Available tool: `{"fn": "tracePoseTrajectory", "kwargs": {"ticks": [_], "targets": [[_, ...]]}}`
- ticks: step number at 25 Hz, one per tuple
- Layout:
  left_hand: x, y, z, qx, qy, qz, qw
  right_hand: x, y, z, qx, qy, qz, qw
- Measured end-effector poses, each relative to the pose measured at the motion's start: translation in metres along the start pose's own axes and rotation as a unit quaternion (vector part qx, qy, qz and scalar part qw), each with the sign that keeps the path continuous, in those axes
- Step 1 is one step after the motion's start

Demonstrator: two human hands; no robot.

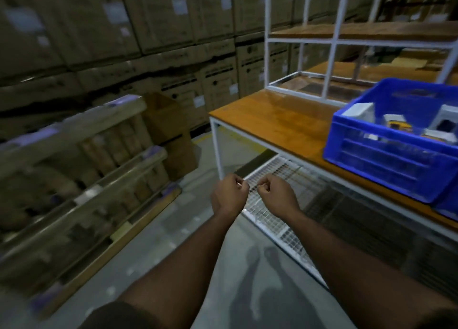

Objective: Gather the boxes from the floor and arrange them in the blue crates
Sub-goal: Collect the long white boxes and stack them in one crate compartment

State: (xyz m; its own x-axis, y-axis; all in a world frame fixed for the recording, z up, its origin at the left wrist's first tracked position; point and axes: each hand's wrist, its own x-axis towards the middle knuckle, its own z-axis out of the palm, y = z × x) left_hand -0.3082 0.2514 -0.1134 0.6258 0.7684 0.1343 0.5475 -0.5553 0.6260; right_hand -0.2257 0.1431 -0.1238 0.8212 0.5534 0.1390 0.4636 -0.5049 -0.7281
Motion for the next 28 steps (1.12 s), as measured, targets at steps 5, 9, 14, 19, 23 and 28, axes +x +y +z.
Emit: {"fn": "tracePoseTrajectory", "kwargs": {"ticks": [5, 9, 14, 19, 23, 28], "targets": [[-0.034, -0.109, -0.054, 0.020, 0.042, -0.096, 0.994, -0.043, -0.063, 0.094, 0.011, -0.103, -0.045, 0.994], [-0.066, -0.185, -0.095, 0.033, 0.092, -0.198, 0.975, -0.075, -0.109, 0.161, 0.000, -0.206, -0.100, 0.973], [-0.121, -0.254, -0.138, 0.013, 0.171, -0.322, 0.931, -0.114, -0.154, 0.234, -0.008, -0.339, -0.204, 0.919], [-0.194, -0.296, -0.160, -0.016, 0.262, -0.457, 0.850, -0.167, -0.188, 0.282, 0.011, -0.444, -0.287, 0.849], [-0.267, -0.315, -0.170, -0.010, 0.332, -0.545, 0.770, -0.224, -0.205, 0.311, 0.016, -0.521, -0.334, 0.785], [-0.365, -0.338, -0.180, -0.004, 0.393, -0.612, 0.686, -0.315, -0.217, 0.339, -0.004, -0.585, -0.395, 0.708]]}}
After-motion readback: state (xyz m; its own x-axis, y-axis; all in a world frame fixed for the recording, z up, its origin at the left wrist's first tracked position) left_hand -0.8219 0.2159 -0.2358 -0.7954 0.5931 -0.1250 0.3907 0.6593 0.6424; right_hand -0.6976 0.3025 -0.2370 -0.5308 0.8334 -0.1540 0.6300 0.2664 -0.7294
